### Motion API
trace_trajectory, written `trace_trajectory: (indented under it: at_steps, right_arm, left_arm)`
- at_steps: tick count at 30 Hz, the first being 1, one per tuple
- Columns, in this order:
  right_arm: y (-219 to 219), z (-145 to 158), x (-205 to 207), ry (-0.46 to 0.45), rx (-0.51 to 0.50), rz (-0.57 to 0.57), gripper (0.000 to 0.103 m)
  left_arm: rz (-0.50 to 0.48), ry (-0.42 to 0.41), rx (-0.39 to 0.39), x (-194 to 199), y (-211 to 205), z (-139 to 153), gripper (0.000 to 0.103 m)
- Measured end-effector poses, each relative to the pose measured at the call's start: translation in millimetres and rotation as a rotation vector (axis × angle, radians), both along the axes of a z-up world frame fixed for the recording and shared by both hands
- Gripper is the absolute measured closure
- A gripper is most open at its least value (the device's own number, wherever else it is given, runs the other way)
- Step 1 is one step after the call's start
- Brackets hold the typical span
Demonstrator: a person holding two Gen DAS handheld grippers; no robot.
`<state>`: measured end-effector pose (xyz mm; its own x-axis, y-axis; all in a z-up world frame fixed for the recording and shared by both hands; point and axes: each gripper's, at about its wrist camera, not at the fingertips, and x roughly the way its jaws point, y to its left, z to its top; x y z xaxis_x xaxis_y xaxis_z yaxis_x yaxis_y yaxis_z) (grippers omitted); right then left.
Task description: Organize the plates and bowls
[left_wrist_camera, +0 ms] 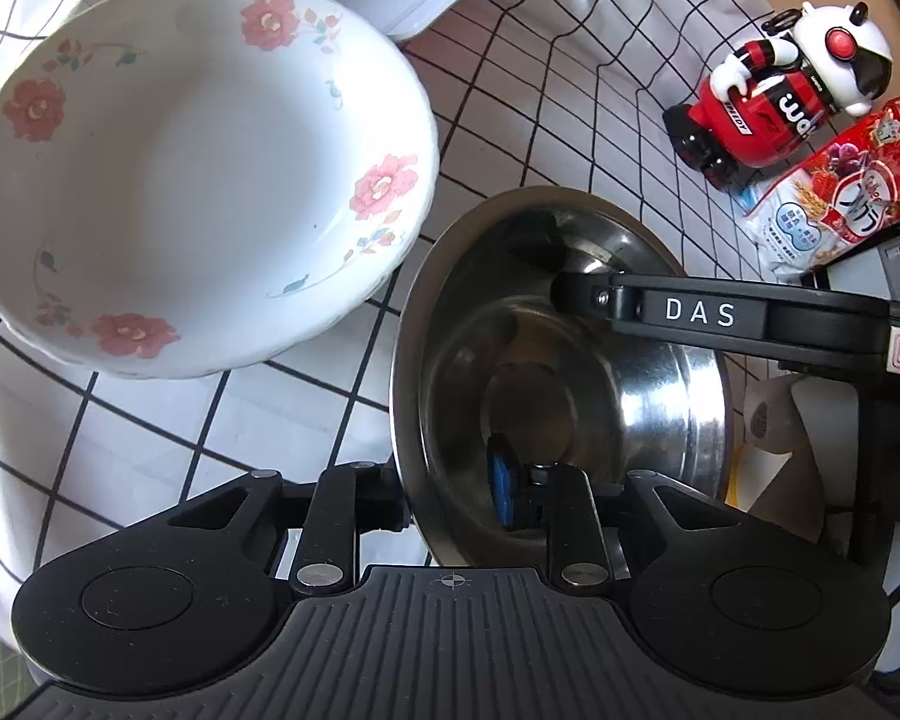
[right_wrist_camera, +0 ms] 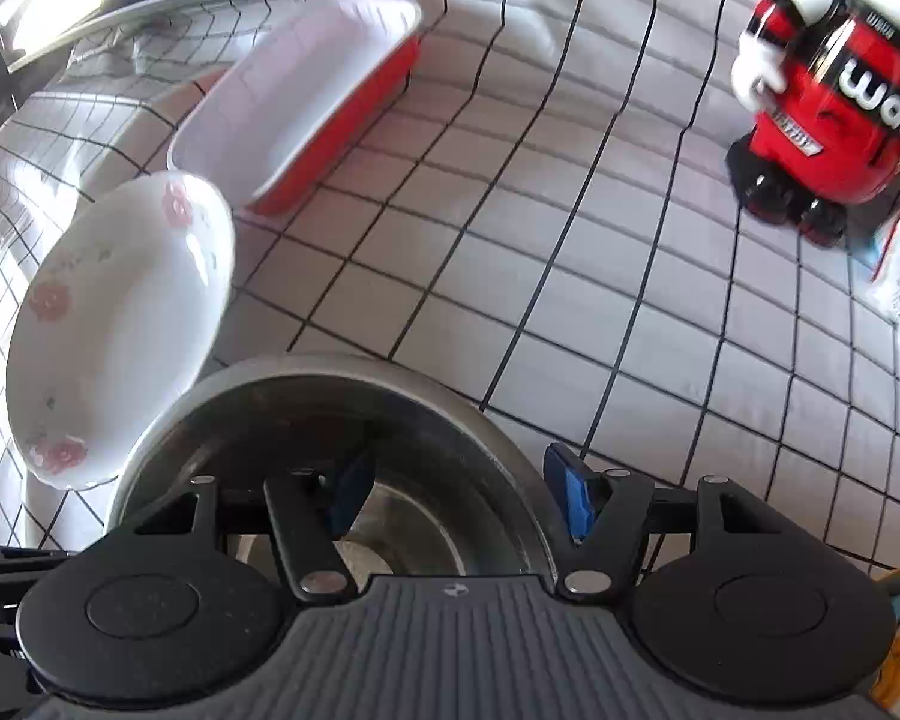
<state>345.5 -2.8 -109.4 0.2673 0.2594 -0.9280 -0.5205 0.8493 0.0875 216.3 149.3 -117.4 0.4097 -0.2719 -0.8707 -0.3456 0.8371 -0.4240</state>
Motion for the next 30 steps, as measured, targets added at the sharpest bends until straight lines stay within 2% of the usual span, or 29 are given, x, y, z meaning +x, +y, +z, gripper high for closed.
trace_trajectory:
  at_steps: [4, 9, 12, 15, 20, 24, 27, 30]
  right_arm:
    - [-2, -8, 5, 0.056, 0.014, -0.011, 0.039]
    - [3, -13, 2, 0.063, -0.006, -0.005, 0.038]
    - [3, -12, -3, 0.069, -0.012, -0.004, 0.045]
    - [1, -2, -11, 0.057, 0.012, 0.013, 0.047]
    - [-4, 31, -21, 0.002, 0.073, 0.005, 0.047]
    - [-4, 61, -28, -0.037, 0.148, -0.001, 0.047]
    - [7, 75, -28, -0.040, 0.210, -0.002, 0.047]
    - [31, 77, -29, -0.032, 0.239, 0.001, 0.047]
  left_arm:
    - [0.002, -0.005, -0.008, 0, 1, -1, 0.077]
    - [-0.006, 0.006, 0.000, 1, -1, 0, 0.077]
    - [-0.009, 0.028, 0.009, 1, 2, 1, 0.077]
    - [-0.032, 0.002, 0.038, -4, 1, 11, 0.077]
    - [-0.043, -0.059, 0.036, -10, 5, 39, 0.076]
    - [-0.024, -0.106, 0.021, -13, 24, 60, 0.076]
    - [-0.007, -0.142, 0.071, -14, 44, 75, 0.076]
    - [0.031, -0.154, 0.113, -13, 65, 83, 0.076]
